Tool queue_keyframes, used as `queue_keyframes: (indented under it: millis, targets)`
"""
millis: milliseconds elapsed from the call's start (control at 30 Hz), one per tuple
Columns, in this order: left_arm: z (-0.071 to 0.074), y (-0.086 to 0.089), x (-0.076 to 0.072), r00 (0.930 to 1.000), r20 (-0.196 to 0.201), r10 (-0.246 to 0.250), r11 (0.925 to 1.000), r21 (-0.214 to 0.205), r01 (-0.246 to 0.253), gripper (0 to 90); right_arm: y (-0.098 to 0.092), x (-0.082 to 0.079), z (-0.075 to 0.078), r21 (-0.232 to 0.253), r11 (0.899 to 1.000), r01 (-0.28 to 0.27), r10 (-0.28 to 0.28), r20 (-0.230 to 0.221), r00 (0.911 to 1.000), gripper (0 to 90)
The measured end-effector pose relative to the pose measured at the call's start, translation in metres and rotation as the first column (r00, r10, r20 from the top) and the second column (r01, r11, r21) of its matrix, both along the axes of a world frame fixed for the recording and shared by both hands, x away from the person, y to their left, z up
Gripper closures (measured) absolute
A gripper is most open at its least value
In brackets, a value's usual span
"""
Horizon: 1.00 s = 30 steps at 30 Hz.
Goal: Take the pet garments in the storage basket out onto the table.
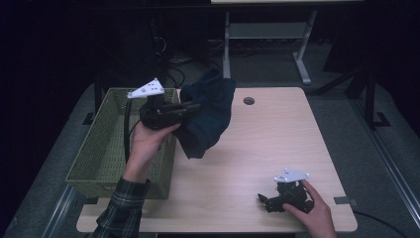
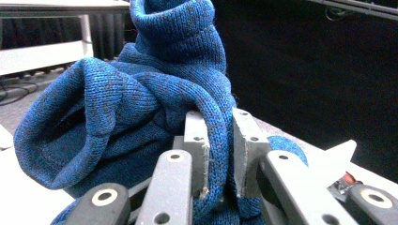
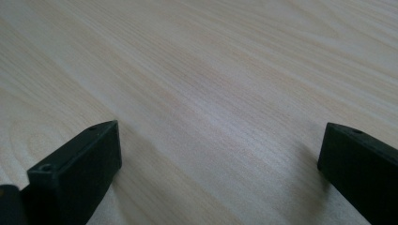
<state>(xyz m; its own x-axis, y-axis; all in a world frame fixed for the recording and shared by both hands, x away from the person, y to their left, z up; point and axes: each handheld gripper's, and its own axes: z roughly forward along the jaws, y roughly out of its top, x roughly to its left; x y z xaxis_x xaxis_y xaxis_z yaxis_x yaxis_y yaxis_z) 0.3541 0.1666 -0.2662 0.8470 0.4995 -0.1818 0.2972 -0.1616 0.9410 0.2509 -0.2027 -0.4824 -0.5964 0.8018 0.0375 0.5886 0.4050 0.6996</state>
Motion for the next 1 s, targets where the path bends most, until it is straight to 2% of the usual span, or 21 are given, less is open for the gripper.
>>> queue_keyframes:
  millis: [167, 500, 667, 1000]
  targets:
    - [-0.007, -0.022, 0.0, 0.999, -0.014, -0.041, 0.999, 0.018, 0.042, 77.7, 0.0, 0.0, 0.0, 0.001, 1.0, 0.0, 0.0, -0.002, 1.0, 0.0]
    - [-0.023, -0.055, 0.002, 0.9956, -0.037, -0.086, 0.9948, 0.052, 0.088, 77.7, 0.0, 0.0, 0.0, 0.0, 1.0, 0.001, -0.001, -0.001, 1.0, 0.0]
    - [-0.039, -0.077, 0.004, 0.992, -0.069, -0.106, 0.9905, 0.081, 0.111, 77.7, 0.0, 0.0, 0.0, 0.0, 1.0, -0.001, 0.001, 0.002, 1.0, 0.0]
    - [-0.083, -0.119, 0.011, 0.9826, -0.133, -0.13, 0.9774, 0.15, 0.149, 77.7, 0.0, 0.0, 0.0, 0.002, 1.0, 0.0, 0.0, -0.002, 1.0, 0.0]
